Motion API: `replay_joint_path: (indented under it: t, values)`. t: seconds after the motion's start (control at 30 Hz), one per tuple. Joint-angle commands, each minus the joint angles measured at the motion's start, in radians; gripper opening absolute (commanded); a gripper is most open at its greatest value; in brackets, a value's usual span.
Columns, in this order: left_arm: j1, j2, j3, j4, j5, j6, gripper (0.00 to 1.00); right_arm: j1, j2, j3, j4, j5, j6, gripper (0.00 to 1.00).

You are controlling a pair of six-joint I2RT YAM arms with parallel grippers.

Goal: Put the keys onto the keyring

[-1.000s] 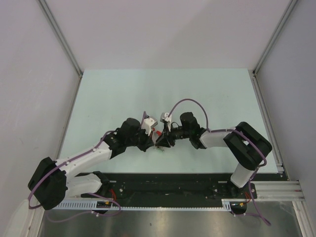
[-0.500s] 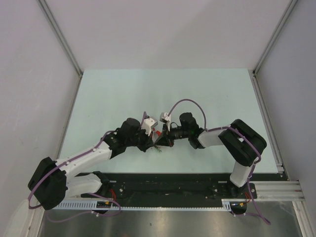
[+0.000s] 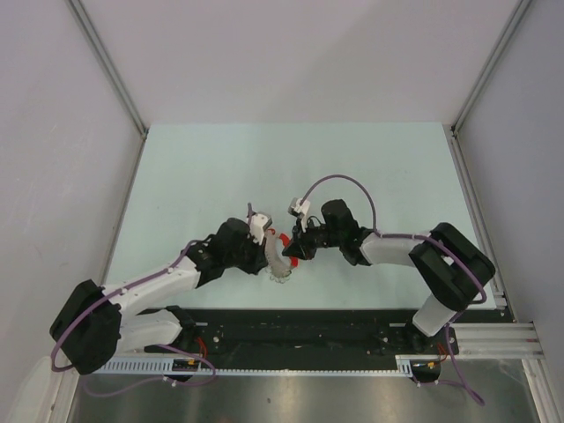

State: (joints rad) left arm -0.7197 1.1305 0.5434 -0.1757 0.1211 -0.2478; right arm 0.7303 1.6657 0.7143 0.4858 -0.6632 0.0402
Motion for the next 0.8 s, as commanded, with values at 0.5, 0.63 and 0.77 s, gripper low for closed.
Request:
replay_joint_path:
  t: [0.5,0.63,0.77]
  values:
    - [-0.021,0.253,0.351,-0.404,0.028,0.310,0.50,-0.051,-0.359,-0.099,-0.283,0.448,0.021,0.63]
    - [-0.050,0.343,0.426,-0.475,0.028,0.426,0.45,-0.060,-0.391,-0.116,-0.293,0.484,0.007,0.63]
    - [-0.095,0.435,0.501,-0.530,0.019,0.525,0.42,-0.069,-0.444,-0.145,-0.285,0.528,0.007,0.63]
